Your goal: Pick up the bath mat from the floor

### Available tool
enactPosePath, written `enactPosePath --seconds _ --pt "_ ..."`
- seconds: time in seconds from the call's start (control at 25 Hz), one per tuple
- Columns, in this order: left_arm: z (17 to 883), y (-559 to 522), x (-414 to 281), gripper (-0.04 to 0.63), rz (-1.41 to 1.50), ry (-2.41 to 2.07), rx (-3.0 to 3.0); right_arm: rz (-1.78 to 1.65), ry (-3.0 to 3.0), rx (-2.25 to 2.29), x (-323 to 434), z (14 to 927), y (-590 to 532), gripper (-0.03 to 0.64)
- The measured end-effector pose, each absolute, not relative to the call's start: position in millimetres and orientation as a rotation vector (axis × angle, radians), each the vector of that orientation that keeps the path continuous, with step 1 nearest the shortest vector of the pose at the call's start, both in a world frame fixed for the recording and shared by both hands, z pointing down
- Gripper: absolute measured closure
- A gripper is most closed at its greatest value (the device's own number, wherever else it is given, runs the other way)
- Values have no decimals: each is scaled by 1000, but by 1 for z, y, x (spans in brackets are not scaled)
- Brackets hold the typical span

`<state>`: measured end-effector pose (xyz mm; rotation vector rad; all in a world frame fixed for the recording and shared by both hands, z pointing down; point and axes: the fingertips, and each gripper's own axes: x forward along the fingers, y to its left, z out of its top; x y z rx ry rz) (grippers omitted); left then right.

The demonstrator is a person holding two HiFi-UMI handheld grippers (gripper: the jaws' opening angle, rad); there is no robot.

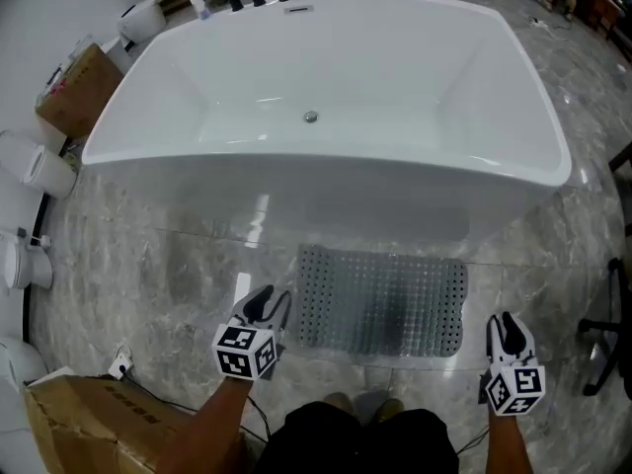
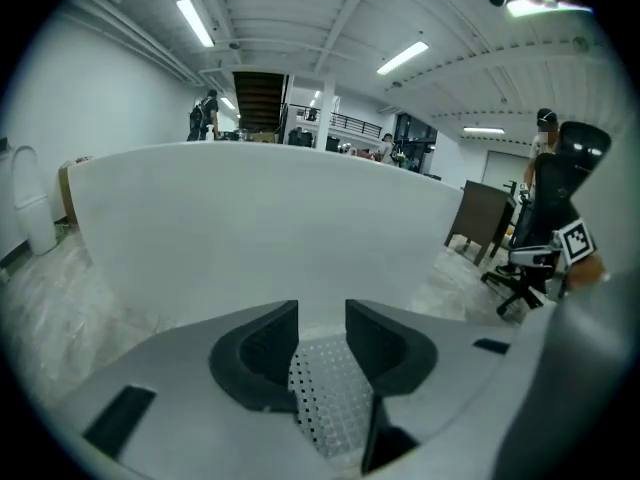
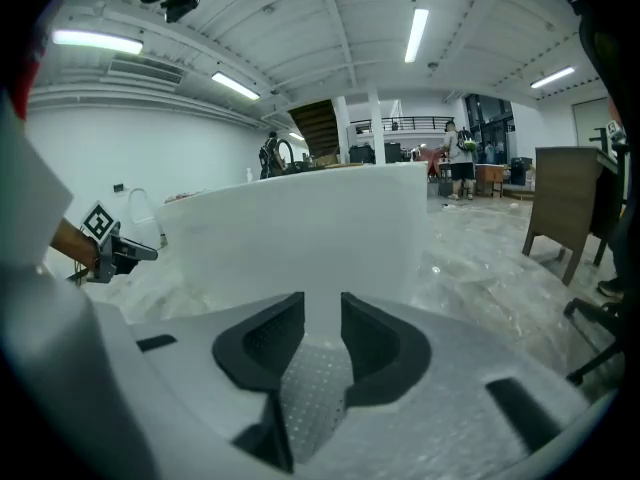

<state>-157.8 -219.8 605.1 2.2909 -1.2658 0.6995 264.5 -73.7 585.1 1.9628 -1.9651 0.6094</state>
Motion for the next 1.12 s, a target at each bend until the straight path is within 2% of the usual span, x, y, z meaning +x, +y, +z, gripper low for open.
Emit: enactPosePath --seconds 0.6,1.12 --pt "817 -237 -191 356 813 -1219 2022 819 -1820 1896 288 793 -81 365" --pt "967 -234 -215 313 881 -1087 1848 1001 -1721 1853 309 934 -84 288"
